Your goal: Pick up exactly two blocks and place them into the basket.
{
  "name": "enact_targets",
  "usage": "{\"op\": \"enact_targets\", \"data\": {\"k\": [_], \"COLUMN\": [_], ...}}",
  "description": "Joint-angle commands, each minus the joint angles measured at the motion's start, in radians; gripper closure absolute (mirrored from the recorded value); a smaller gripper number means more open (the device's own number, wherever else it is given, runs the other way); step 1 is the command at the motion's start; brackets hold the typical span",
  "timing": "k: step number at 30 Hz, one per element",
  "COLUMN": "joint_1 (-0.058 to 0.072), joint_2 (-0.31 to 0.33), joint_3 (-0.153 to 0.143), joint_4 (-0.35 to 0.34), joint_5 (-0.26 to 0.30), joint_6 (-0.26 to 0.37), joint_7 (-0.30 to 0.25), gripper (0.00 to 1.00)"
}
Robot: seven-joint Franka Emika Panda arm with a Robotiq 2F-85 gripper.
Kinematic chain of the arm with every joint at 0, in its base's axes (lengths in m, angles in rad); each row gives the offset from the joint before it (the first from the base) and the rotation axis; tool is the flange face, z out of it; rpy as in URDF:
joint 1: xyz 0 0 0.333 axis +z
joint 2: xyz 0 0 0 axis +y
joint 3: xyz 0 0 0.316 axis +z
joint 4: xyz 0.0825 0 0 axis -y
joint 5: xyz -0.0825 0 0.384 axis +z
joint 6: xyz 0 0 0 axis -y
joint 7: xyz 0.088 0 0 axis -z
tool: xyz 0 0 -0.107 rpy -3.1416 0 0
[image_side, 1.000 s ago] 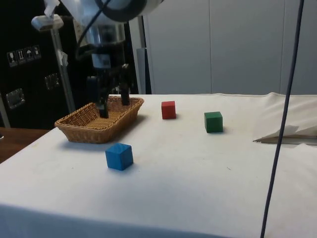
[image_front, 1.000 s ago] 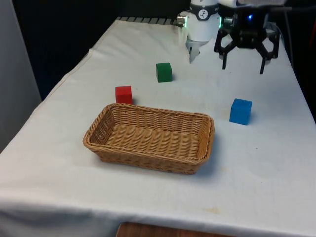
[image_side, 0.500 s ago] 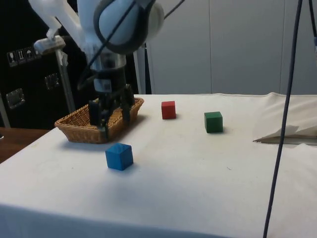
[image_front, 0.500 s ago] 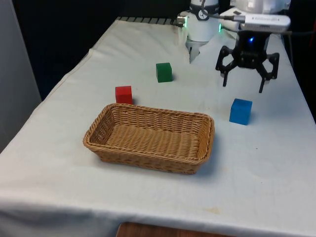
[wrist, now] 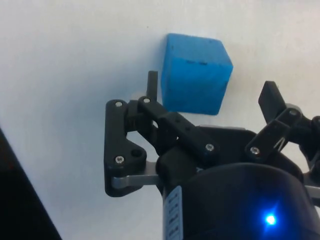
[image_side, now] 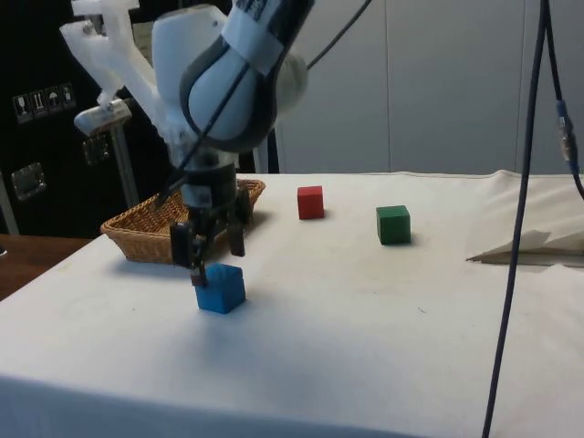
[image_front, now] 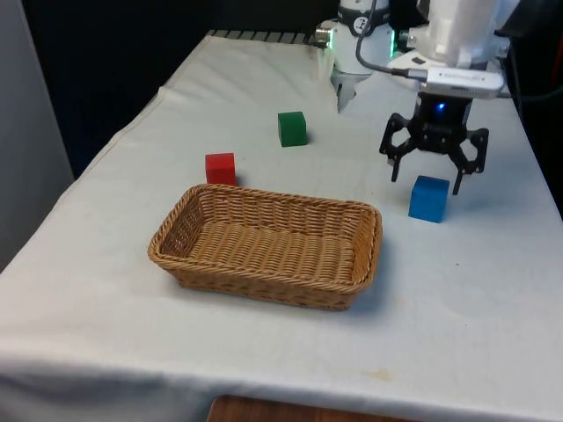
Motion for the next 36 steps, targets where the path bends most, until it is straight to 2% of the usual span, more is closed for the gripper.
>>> {"op": "enact_targets", "data": {"k": [1,3,4,5,8,11,12,13,14,20,21,22,31,32,36], "joint_1": [-0.015,-0.018,-0.004,-0.019,-0.021,-0.017,-0.015,-0.011,-0.014,-0.011,-0.011,-0.011,-0.011,-0.006,0.001], "joint_2": [0.004,0.016,0.017,0.021,0.035,0.038,0.038,0.043,0.038,0.038,0.038,0.042,0.041,0.03,0.006], "joint_3": [0.021,0.027,0.009,0.03,0.034,0.028,0.025,0.02,0.024,0.021,0.02,0.02,0.02,0.012,-0.002], "joint_4": [0.001,0.002,0.001,0.003,0.004,0.005,0.005,0.008,0.005,0.005,0.005,0.008,0.008,0.005,0.004], "joint_5": [0.026,0.038,0.02,0.044,0.055,0.05,0.048,0.042,0.047,0.043,0.042,0.041,0.041,0.035,0.021], "joint_6": [0.019,0.031,0.019,0.037,0.052,0.049,0.048,0.044,0.047,0.045,0.045,0.044,0.043,0.036,0.02], "joint_7": [-0.017,-0.022,-0.008,-0.025,-0.027,-0.023,-0.02,-0.014,-0.019,-0.016,-0.016,-0.014,-0.014,-0.012,-0.007], "gripper": [0.0,0.0,0.0,0.0,0.0,0.0,0.01,0.07,0.07,0.75,0.97,1.0,1.0,1.0,1.0]}}
